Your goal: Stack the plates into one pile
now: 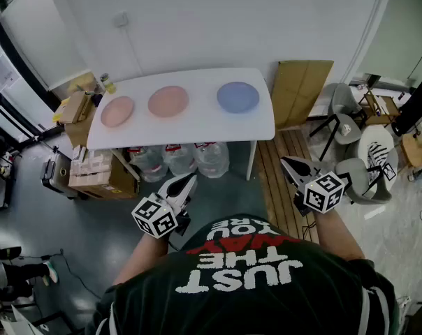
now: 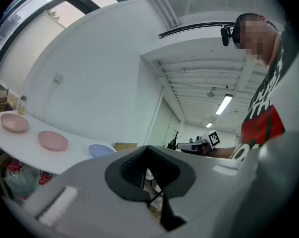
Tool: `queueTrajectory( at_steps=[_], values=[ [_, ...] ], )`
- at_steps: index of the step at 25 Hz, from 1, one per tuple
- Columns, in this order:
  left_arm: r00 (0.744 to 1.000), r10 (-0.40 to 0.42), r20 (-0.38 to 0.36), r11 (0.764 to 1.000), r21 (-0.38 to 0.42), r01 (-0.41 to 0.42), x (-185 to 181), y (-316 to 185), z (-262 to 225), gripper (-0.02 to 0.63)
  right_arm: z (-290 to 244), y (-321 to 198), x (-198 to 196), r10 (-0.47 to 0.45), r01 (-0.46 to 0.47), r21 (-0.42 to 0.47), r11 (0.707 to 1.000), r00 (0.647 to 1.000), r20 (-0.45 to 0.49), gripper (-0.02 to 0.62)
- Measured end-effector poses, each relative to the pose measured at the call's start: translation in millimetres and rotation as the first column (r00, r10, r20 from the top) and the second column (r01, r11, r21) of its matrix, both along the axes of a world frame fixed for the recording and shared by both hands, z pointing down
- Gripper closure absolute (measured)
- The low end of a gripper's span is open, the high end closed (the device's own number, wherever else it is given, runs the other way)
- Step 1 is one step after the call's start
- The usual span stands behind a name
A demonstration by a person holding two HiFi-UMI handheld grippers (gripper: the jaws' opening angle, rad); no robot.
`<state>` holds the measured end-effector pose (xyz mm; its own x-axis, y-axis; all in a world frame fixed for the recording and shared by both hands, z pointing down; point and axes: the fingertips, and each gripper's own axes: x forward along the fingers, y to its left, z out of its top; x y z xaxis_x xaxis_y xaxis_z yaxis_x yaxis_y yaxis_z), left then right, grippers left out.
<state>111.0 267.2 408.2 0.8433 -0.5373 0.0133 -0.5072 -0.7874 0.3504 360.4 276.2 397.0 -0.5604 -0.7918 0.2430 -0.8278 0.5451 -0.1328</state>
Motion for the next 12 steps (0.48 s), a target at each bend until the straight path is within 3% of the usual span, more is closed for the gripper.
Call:
queueTrajectory(
  at_steps=[12],
  values=[
    [1.0, 0.01, 0.008, 1.0, 0.014, -0.01, 5.9, -10.9, -2.0, 0.598, 1.1, -9.2, 6.7, 0.009, -0.009, 0.008, 1.0, 1.0, -0.007, 0.589]
  ],
)
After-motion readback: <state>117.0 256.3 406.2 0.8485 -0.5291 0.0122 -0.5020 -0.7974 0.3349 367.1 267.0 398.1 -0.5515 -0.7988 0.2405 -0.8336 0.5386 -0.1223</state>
